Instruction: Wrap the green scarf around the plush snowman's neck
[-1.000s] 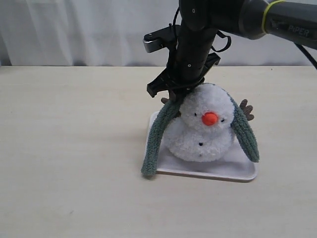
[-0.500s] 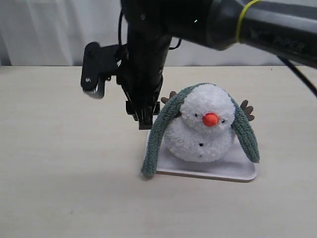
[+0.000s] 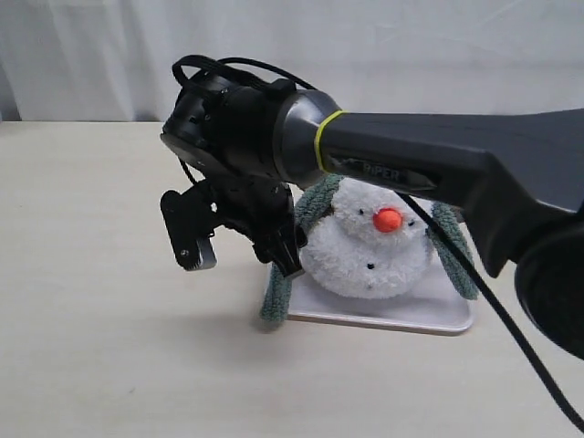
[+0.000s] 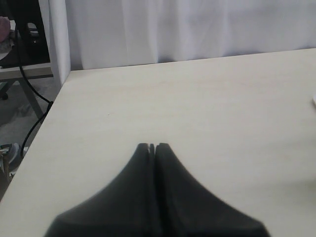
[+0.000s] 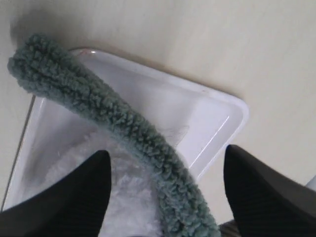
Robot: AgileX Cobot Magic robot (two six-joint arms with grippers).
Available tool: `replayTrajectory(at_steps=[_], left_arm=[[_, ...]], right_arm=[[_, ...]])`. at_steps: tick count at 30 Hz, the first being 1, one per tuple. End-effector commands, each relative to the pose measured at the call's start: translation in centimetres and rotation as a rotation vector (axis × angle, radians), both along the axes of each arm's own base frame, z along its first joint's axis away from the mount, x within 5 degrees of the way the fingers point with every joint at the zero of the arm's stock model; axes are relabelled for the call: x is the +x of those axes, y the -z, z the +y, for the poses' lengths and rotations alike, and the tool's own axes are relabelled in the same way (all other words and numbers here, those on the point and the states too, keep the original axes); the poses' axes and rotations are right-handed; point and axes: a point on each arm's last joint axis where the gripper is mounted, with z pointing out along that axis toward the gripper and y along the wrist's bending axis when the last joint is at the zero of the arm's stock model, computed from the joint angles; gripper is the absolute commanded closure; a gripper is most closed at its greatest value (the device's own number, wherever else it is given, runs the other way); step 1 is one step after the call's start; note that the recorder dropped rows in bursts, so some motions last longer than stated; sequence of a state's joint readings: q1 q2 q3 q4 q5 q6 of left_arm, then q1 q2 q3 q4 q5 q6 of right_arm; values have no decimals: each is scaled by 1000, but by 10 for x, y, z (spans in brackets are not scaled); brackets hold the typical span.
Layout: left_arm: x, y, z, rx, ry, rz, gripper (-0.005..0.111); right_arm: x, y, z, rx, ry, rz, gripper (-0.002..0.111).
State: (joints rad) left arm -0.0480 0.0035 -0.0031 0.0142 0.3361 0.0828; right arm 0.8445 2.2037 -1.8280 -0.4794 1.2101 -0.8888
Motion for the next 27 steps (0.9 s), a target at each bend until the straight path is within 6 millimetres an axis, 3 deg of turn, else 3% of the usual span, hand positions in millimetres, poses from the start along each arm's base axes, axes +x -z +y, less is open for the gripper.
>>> replayTrajectory(at_steps=[1, 15, 19, 24, 27], left_arm=[[0, 0, 0, -7, -4, -13, 107], [0, 0, 0, -7, -4, -13, 107], [0, 0, 0, -7, -4, -13, 107], [0, 0, 0, -7, -4, -13, 107], [0, 0, 0, -7, -4, -13, 107]], right_arm=[[2, 9, 0, -37, -14, 11, 46], [8, 45, -2, -111, -8, 49, 47], [8, 45, -1, -91, 41, 32, 67], [7, 44, 0, -74, 75, 19, 100], [7, 38, 0, -73, 69, 3, 104]])
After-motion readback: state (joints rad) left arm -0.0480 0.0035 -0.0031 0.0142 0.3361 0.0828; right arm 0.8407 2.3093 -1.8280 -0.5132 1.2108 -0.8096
